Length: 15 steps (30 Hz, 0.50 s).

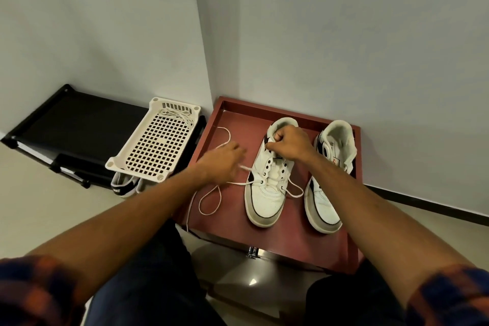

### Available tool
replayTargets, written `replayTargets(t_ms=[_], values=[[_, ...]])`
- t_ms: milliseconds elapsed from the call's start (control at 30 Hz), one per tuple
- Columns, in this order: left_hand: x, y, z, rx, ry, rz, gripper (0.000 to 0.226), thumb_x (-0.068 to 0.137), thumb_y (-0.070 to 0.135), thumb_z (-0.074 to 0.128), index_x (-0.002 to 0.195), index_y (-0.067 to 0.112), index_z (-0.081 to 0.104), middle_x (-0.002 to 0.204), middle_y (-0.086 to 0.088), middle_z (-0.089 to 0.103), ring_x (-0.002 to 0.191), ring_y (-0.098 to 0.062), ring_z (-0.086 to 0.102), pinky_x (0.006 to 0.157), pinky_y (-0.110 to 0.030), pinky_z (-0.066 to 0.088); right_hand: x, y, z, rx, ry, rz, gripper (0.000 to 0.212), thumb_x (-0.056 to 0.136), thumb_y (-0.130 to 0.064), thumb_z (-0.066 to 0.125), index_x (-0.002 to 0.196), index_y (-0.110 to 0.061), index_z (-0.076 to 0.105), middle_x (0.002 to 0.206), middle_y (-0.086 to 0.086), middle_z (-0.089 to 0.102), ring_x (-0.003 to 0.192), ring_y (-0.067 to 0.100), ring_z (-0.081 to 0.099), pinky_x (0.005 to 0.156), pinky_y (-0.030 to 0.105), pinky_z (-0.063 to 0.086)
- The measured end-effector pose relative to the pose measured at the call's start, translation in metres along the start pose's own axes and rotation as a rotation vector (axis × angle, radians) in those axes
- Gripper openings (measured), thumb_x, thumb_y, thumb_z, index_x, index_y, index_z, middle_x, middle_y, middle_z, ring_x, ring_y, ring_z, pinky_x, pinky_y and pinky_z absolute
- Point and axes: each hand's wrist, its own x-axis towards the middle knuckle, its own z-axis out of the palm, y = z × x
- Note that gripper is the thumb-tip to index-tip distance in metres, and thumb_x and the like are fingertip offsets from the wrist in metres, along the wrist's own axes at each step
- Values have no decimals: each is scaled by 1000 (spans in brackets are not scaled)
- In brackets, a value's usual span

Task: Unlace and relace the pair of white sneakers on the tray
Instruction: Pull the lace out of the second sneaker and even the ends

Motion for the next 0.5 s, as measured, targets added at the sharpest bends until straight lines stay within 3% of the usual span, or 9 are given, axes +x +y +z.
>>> replayTargets(t_ms=[100,267,367,500], values=[[2,33,17,-19,-86,61,51,97,38,53,142,18,41,138,-4,45,114,-28,58,91,-43,50,-1,0,1,3,14,-8,43,78,-29,76,53,-18,44,49,-6,45,48,8,44,54,27,32],[5,38,17,105,58,83,19,101,34,44,109,18,51,108,-3,60,93,-30,62,68,-39,47,-3,1,2,3,17,3,42,78,-31,76,55,-18,44,52,-6,47,51,9,46,53,27,32],[6,24,6,177,125,116,12,97,27,48,106,21,51,100,1,62,90,-26,62,63,-36,47,-2,1,1,8,11,11,43,78,-32,77,55,-18,44,52,-7,48,51,8,46,54,27,31],[11,-24,-21,233,183,-163,23,91,18,56,114,22,55,116,-2,56,99,-28,62,67,-38,47,-3,4,1,19,11,11,46,80,-30,77,54,-18,40,52,-7,45,50,8,43,53,26,31]])
